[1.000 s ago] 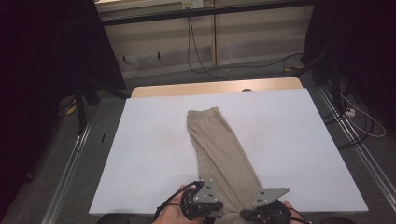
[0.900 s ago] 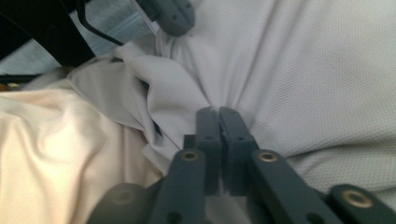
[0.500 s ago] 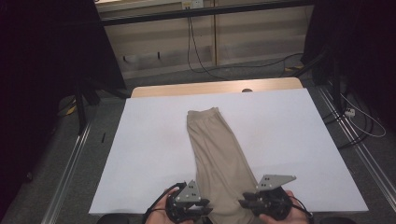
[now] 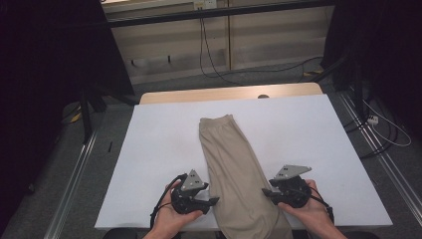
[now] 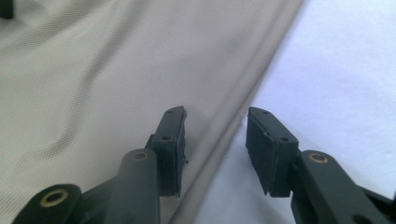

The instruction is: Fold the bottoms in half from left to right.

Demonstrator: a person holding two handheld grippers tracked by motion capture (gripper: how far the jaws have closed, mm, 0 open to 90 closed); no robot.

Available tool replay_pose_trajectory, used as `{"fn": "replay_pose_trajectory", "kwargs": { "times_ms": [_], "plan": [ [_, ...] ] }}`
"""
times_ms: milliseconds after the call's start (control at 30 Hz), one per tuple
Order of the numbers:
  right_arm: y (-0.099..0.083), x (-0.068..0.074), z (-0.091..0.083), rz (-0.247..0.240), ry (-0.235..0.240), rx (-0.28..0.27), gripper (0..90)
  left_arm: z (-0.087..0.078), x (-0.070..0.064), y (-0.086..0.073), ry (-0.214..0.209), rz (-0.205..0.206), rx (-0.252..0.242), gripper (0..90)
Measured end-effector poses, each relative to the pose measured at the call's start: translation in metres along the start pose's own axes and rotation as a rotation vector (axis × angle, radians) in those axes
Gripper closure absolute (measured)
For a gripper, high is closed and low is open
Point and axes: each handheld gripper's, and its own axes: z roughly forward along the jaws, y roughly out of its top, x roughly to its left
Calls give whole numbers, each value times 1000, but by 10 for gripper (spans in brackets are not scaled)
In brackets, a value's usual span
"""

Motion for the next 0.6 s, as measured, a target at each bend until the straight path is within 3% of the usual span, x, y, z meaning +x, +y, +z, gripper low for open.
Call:
{"fn": "replay_pose_trajectory", "kwargs": {
  "times_ms": [67,100,133,167,267,300,333,367,433,600],
  "plan": [
    [0,2,-1,-2,9,2,634,5,-2,1,-7,0,10,388],
    [1,4,-1,-19,35,13,731,10,-5,1,8,8,33,406],
    [1,4,-1,-19,35,13,731,13,-6,1,11,12,55,406],
    [1,5,-1,-18,38,16,747,14,-9,0,27,0,48,404],
    [2,3,-1,7,64,23,851,13,-8,4,35,-12,74,443],
    [2,3,-1,16,80,23,888,13,-8,4,24,-7,72,502],
    [1,4,-1,24,74,20,890,11,-9,4,-12,-2,71,620],
    [1,6,-1,22,60,17,892,11,-11,3,-40,-13,70,879],
    [1,9,-2,24,46,21,895,11,-12,5,-36,9,89,876],
    [-2,10,-6,53,65,20,897,8,-6,4,-70,-40,90,885]
  ]
}}
